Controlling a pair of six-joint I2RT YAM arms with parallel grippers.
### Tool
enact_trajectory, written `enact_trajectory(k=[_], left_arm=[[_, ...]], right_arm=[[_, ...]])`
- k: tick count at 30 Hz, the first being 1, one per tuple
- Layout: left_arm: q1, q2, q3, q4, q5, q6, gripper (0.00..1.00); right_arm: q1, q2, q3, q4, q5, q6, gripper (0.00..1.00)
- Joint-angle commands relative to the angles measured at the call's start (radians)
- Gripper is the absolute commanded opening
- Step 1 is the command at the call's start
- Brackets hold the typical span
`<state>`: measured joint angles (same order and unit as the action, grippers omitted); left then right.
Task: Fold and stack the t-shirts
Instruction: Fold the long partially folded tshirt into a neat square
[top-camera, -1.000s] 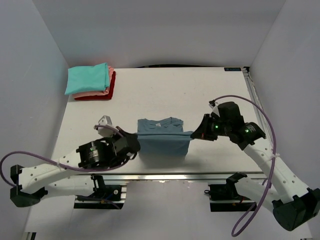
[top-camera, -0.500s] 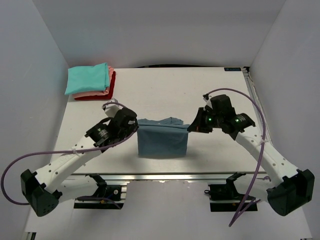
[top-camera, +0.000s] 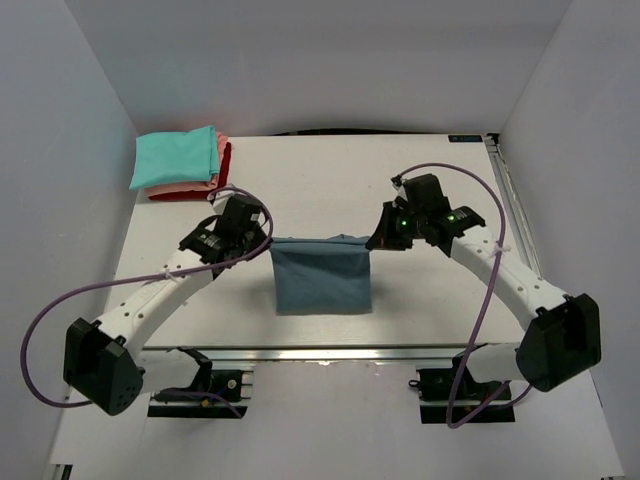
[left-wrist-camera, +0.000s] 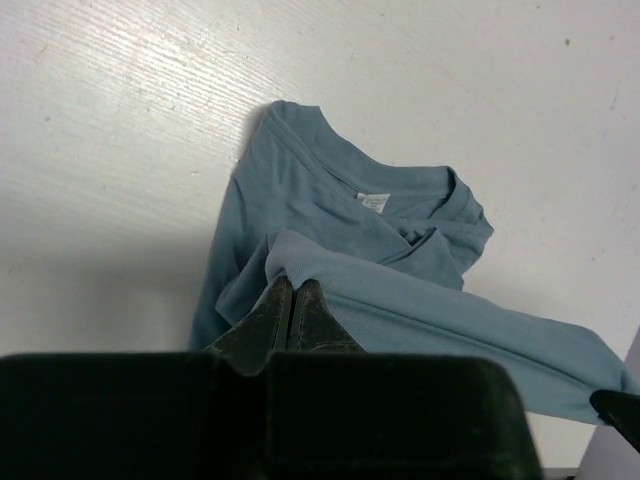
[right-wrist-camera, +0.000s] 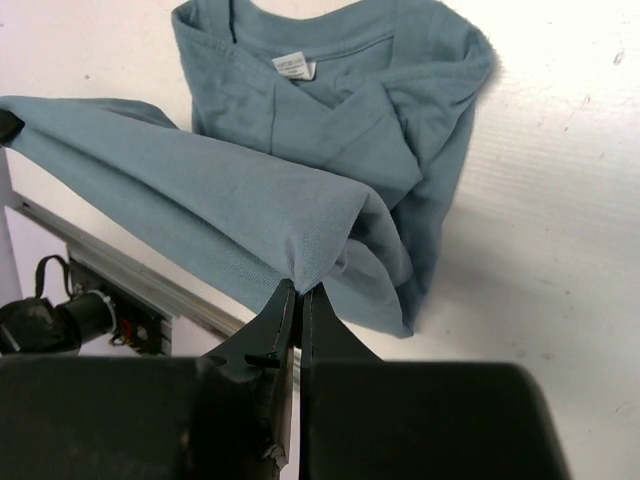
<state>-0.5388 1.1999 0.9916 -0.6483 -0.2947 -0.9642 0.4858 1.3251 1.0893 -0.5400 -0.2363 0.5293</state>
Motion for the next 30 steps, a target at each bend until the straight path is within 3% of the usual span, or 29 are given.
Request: enact_trajectory(k=[1,16,30], left_arm=[[0.063,0.036,0.013,-0.011,-0.078,0.103,0.0],[0.206,0.265,0.079,0.093,0.055,0.22,0.0],[0.238,0.47,0.176,0.16,0.131,0.291,0.0]], right_arm=[[-0.027,0.023,0.05,-0.023,0.12,-0.063,0.0],[-0.061,0.241,0.132,0.063,0.106,-0.098,0.0],[-0.101,0.39,0.164,0.127,0.095,-0.114,0.0]])
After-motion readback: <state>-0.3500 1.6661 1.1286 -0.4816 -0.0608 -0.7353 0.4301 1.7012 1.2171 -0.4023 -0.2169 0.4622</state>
